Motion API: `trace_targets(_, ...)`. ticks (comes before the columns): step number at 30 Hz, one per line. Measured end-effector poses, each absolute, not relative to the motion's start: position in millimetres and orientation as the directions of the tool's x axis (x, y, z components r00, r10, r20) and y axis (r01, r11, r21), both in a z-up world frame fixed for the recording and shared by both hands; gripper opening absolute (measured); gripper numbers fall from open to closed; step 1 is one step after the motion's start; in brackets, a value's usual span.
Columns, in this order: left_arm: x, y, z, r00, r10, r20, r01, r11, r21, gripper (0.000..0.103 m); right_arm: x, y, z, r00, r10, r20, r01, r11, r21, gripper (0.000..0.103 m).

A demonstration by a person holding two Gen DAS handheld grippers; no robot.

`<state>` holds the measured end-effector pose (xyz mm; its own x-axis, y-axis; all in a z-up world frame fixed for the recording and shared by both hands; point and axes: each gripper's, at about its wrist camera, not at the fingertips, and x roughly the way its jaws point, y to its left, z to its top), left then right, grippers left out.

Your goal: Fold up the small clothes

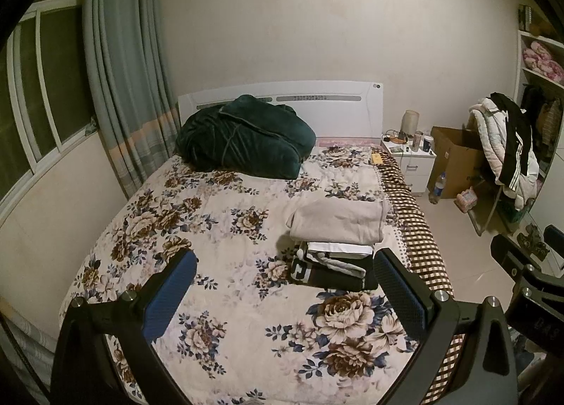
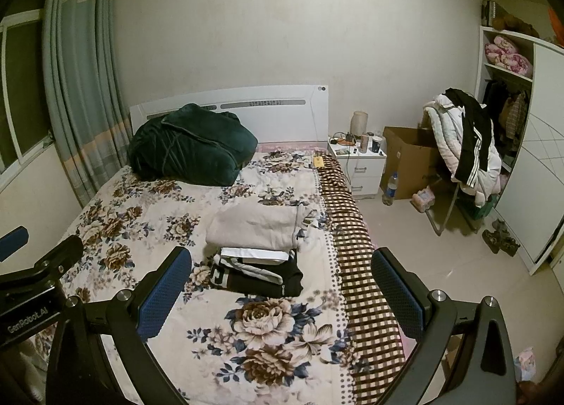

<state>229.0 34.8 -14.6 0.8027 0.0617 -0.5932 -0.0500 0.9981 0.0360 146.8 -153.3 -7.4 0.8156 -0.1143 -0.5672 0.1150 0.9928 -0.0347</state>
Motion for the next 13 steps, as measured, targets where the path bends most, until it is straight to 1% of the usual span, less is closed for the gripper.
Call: trace_targets(13,228.1,31.9,-8.9,0.81,0.065,-0.583,-0.055,0.998,0.036,0.103,149.8,-147.1,-7.3,0.813,-0.112,-0.572,0.116,0.993,-0.03,0.103)
